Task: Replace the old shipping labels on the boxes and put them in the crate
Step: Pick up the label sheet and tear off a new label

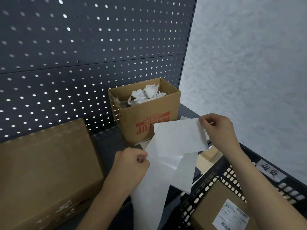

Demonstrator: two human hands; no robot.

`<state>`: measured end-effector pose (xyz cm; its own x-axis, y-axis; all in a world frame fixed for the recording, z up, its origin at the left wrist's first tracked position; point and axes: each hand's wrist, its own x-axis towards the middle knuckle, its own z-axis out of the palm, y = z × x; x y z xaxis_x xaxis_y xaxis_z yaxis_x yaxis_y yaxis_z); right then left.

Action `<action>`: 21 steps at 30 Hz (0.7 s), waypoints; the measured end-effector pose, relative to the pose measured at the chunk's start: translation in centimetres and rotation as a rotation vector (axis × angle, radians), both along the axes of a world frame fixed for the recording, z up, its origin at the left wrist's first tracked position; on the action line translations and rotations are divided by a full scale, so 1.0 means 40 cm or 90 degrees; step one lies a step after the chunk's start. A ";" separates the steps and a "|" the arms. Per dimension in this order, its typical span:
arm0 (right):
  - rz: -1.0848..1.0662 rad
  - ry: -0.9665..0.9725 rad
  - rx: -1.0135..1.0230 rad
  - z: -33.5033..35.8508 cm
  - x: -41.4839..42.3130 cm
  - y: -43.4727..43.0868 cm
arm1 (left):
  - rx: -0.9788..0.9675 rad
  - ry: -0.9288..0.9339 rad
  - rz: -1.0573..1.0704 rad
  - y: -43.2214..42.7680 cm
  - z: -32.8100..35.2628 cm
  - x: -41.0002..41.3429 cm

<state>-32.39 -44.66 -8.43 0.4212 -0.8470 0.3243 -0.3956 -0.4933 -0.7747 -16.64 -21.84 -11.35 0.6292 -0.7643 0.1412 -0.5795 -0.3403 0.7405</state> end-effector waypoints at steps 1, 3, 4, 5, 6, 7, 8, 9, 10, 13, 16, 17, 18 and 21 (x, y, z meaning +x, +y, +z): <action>-0.002 -0.003 0.000 0.001 0.002 -0.001 | 0.006 -0.010 0.003 -0.001 0.000 0.001; 0.001 -0.008 -0.008 0.004 0.008 -0.001 | 0.014 -0.025 0.010 -0.002 0.000 0.003; 0.003 -0.006 -0.014 0.005 0.011 0.000 | 0.019 -0.028 0.015 -0.003 0.000 0.004; 0.004 -0.004 -0.018 0.006 0.014 -0.002 | 0.024 -0.029 0.018 -0.004 0.001 0.006; 0.004 -0.002 -0.018 0.005 0.017 -0.004 | 0.030 -0.031 0.020 -0.005 0.001 0.007; 0.004 -0.002 -0.017 0.004 0.019 -0.006 | 0.039 -0.035 0.022 -0.006 0.002 0.007; 0.002 -0.002 -0.016 0.004 0.021 -0.010 | 0.049 -0.039 0.024 -0.007 0.002 0.007; 0.001 -0.001 -0.016 0.002 0.022 -0.014 | 0.059 -0.044 0.025 -0.007 0.001 0.007; -0.002 0.000 -0.016 0.002 0.023 -0.018 | 0.066 -0.049 0.026 -0.009 -0.002 0.009; -0.010 -0.009 -0.007 0.004 0.023 -0.026 | 0.081 -0.045 0.038 -0.013 -0.006 0.014; -0.030 -0.023 -0.008 0.007 0.019 -0.035 | 0.096 -0.040 0.051 -0.021 -0.011 0.020; -0.037 -0.025 -0.007 0.008 0.018 -0.038 | 0.103 -0.039 0.057 -0.024 -0.014 0.022; -0.044 -0.028 -0.005 0.010 0.016 -0.042 | 0.110 -0.040 0.063 -0.028 -0.019 0.024; -0.067 -0.036 -0.007 0.017 0.012 -0.057 | 0.120 -0.044 0.076 -0.037 -0.030 0.028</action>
